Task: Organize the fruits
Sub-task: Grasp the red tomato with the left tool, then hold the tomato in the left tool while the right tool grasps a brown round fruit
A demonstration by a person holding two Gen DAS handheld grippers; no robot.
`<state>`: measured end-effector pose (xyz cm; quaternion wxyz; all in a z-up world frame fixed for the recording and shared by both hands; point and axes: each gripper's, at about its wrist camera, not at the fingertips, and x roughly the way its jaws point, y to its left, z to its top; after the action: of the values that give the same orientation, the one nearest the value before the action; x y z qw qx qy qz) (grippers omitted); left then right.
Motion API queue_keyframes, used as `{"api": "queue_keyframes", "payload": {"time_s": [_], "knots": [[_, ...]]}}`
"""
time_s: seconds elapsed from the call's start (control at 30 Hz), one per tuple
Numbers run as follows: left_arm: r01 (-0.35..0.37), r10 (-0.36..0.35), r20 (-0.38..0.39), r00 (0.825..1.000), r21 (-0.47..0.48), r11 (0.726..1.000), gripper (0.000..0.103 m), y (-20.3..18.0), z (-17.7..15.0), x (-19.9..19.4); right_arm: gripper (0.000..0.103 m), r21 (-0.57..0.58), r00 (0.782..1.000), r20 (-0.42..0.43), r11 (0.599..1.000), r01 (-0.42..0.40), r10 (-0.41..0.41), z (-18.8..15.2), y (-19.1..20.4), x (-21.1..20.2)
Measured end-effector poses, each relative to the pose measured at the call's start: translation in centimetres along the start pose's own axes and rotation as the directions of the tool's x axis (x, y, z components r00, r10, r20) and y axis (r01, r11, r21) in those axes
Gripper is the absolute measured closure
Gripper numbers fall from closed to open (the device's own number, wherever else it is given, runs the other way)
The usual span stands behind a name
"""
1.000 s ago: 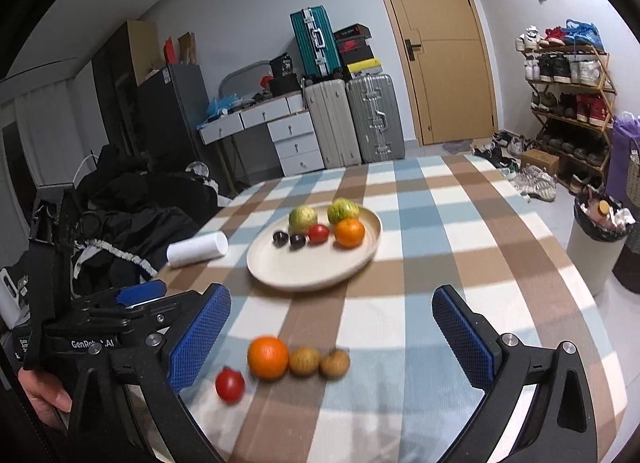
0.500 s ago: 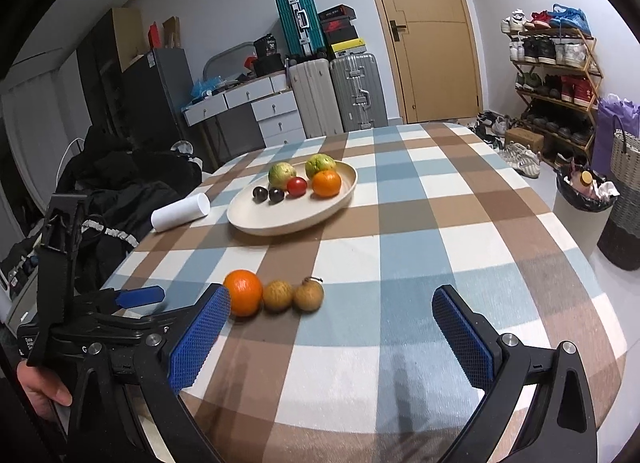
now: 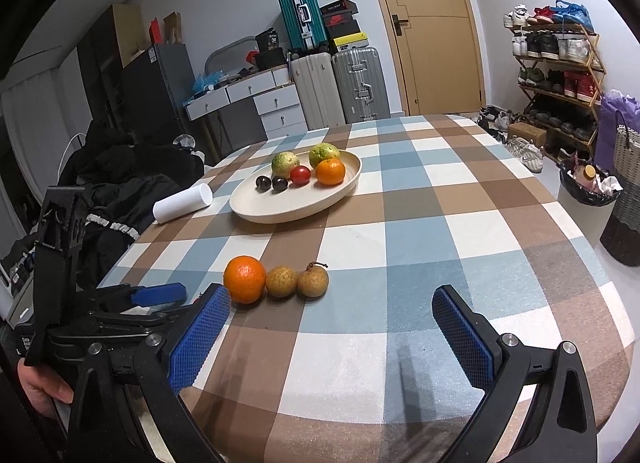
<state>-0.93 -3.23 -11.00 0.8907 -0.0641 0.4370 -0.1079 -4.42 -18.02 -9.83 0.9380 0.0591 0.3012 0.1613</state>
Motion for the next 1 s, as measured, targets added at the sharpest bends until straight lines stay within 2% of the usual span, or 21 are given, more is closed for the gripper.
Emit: {"api": "queue_keyframes", "payload": {"time_s": [0.17,0.23,0.73,1.0], "knots": [[0.032,-0.032,-0.008,0.999,0.041,0.999,0.059,-0.6,-0.3,0.2,0.000,0.004,1.000,-0.006,1.000,-0.001,0.001,0.0,-0.1,0.2],[0.054,-0.053,-0.018,0.998,0.045,0.998,0.075,-0.7,-0.3,0.5,0.000,0.007,1.000,-0.009,1.000,-0.002,0.002,-0.1,-0.1,0.3],[0.080,-0.081,0.051,0.995,0.030,0.996,0.075,0.5,0.4,-1.3,0.000,0.010,0.998,-0.039,0.999,-0.044,0.044,0.3,-0.5,1.6],[0.083,-0.082,0.088,0.993,-0.001,0.997,0.075,2.2,1.5,-3.0,0.000,0.074,0.986,-0.075,0.987,-0.142,0.147,1.2,-1.5,3.9]]}}
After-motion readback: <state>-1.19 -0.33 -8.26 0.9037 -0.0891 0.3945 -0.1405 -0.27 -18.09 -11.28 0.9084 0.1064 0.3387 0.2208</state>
